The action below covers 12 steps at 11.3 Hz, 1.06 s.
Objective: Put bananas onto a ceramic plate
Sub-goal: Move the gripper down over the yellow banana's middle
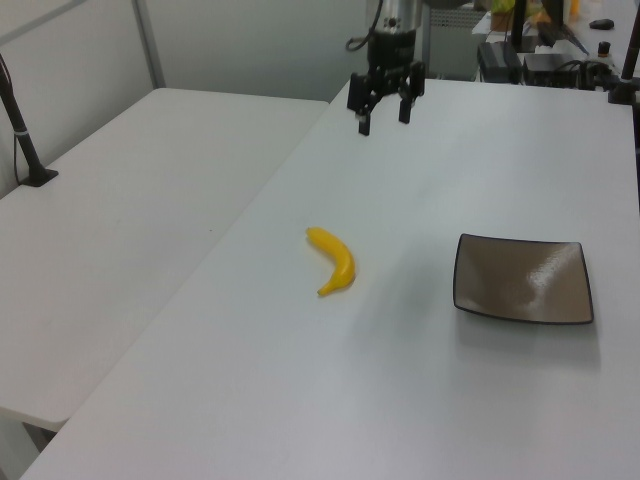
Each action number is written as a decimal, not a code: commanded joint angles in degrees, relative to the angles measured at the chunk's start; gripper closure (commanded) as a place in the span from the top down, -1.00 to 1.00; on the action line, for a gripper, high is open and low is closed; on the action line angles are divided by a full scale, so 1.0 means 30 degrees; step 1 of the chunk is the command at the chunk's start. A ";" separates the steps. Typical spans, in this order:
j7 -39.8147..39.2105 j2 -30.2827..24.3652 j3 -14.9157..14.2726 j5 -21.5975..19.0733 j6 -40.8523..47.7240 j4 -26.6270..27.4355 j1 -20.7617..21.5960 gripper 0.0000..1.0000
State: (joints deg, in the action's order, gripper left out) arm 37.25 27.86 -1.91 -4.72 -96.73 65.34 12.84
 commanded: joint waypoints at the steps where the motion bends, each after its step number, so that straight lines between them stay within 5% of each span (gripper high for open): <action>1: 0.2576 0.2456 -0.0009 -0.0097 -0.1207 -0.1769 0.0320 1.00; 12: 0.4428 0.6386 0.0781 0.2186 -0.5517 -0.1536 0.0995 1.00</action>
State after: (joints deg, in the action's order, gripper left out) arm 49.00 45.76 -0.14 -0.26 -111.69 61.91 15.63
